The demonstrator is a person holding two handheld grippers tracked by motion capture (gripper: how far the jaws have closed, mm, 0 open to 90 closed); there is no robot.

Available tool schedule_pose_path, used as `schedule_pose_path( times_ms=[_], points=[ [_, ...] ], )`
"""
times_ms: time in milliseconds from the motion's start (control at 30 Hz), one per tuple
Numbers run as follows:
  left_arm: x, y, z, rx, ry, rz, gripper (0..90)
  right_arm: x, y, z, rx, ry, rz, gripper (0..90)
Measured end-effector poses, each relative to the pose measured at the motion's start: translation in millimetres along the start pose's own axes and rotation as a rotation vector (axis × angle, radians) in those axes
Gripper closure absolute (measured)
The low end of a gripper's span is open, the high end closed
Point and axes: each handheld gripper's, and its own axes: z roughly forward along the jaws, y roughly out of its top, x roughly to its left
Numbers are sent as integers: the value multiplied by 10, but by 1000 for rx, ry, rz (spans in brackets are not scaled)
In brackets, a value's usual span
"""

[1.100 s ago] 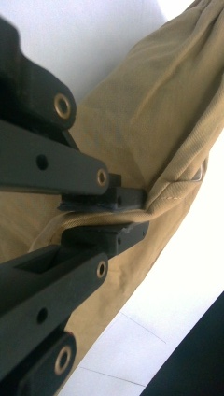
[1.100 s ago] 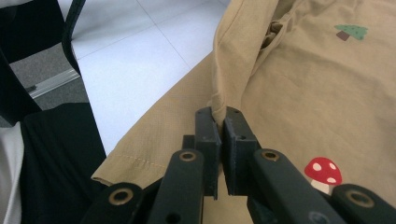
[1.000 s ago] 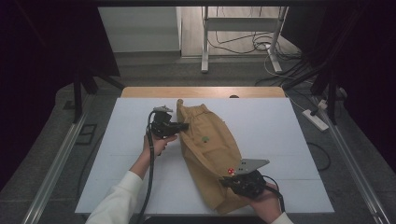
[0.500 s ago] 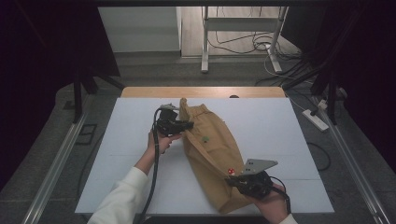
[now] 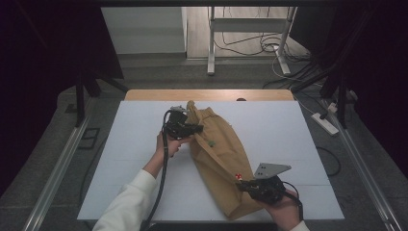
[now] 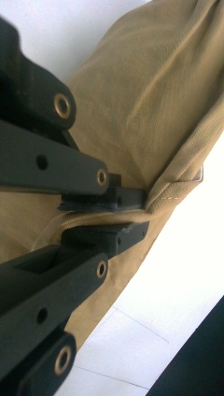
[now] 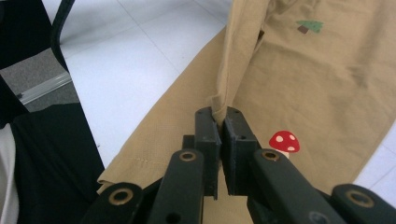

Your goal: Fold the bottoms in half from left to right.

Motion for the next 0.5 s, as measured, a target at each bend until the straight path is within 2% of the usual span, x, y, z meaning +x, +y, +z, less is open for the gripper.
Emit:
schedule_pose_path(
  times_ms=[500],
  points=[
    [-55, 86, 149, 11, -19, -3, 829, -81, -82, -78, 2, -20, 32, 853]
  ],
)
